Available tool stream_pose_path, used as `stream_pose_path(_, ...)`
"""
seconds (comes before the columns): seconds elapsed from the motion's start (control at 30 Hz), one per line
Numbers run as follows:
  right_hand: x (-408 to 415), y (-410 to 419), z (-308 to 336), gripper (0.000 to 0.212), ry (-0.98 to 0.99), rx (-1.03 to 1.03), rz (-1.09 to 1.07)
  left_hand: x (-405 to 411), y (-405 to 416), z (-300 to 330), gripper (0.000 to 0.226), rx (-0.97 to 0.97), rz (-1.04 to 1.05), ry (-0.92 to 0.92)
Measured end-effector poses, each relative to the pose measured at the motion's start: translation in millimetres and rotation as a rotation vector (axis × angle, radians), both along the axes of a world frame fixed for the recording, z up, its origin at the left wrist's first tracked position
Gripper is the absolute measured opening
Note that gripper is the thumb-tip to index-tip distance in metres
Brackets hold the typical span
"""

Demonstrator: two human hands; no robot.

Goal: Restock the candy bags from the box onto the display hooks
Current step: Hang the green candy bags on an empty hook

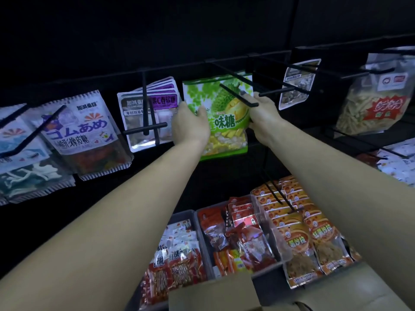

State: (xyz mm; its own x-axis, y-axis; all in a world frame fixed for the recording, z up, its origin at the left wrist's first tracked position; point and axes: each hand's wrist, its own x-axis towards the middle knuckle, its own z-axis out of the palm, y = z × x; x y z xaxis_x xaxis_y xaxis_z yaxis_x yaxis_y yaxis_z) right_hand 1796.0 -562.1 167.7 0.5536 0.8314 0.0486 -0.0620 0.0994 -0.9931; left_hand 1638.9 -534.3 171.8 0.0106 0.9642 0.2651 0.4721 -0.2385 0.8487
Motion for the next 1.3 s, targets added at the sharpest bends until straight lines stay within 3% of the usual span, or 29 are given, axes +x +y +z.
stream_pose_path(0.23, -5, 26, -3, 0.013, -0.055, -0.056, -0.091, 4, 11, 6, 0.037, -0.011, 0.082, 0.107)
stream_pose_path(0.37, -14, 2, -21, 0.035, -0.168, -0.149, -0.161, -5, -4, -3, 0.034, 0.002, -0.019, 0.086)
stream_pose_path(0.47, -37, -37, -55, 0.050, -0.375, -0.237, -0.198, -14, -27, -21, 0.043, -0.049, -0.111, 0.182)
stream_pose_path(0.6, -88, -104, -110, 0.040, -0.514, -0.193, -0.158, -43, -65, -63, 0.047, -0.134, -0.249, 0.356)
stream_pose_path(0.73, -130, -178, -172, 0.014, -0.575, -0.220, -0.068, -91, -116, -135, 0.051, -0.198, -0.377, 0.501)
stream_pose_path(0.83, -157, -220, -230, 0.013, -0.675, -0.433, 0.151, -132, -162, -201, 0.046, -0.276, -0.561, 0.679)
stream_pose_path(1.0, -182, -258, -316, 0.011, -0.775, -0.938, 0.725, -196, -214, -289, 0.074, -0.258, -0.834, 1.052)
stream_pose_path(1.17, -176, -278, -391, 0.047, -0.926, -1.324, 0.985, -227, -226, -332, 0.089, -0.306, -0.851, 1.005)
stream_pose_path(1.3, -170, -287, -430, 0.073, -1.133, -1.465, 0.921, -225, -224, -342, 0.089, -0.276, -0.830, 0.956)
